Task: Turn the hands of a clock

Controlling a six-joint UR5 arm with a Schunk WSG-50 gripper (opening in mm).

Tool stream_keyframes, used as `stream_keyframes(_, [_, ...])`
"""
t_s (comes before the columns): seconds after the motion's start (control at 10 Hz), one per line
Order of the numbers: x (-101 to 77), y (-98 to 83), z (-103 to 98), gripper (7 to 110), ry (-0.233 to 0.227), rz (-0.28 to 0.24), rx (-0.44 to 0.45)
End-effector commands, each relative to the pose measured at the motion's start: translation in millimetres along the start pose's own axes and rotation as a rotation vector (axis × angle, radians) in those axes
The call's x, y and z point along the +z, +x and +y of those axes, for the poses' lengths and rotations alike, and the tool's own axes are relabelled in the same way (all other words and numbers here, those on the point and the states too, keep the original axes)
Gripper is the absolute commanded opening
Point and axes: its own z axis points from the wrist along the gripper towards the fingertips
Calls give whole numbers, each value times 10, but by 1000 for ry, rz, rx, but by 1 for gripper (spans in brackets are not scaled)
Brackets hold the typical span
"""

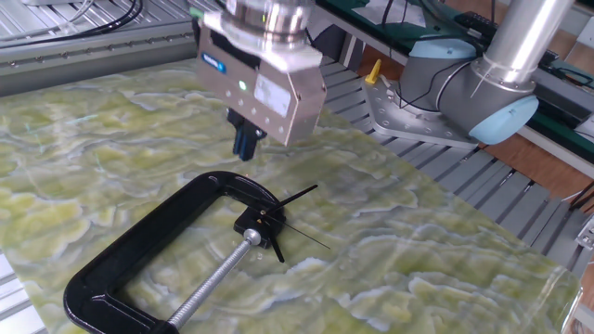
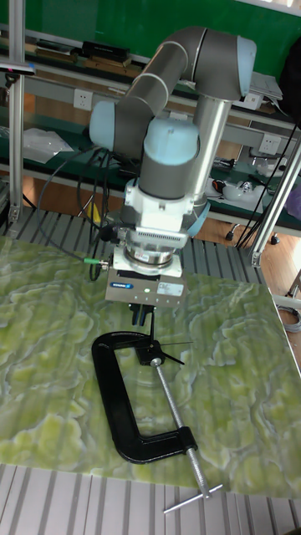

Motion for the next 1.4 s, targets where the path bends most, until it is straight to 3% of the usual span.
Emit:
stream_keyframes(0.0, [275,269,58,7,-29,84,20])
stream_keyframes(0.5, [456,602,116,7,-64,204,0])
stream_keyframes(0.8, [565,711,104,7,-66,215,0])
stream_keyframes(1.0, [580,875,214,7,-90,255,28])
stream_keyframes(1.3, [605,950,250,7,-82,264,18])
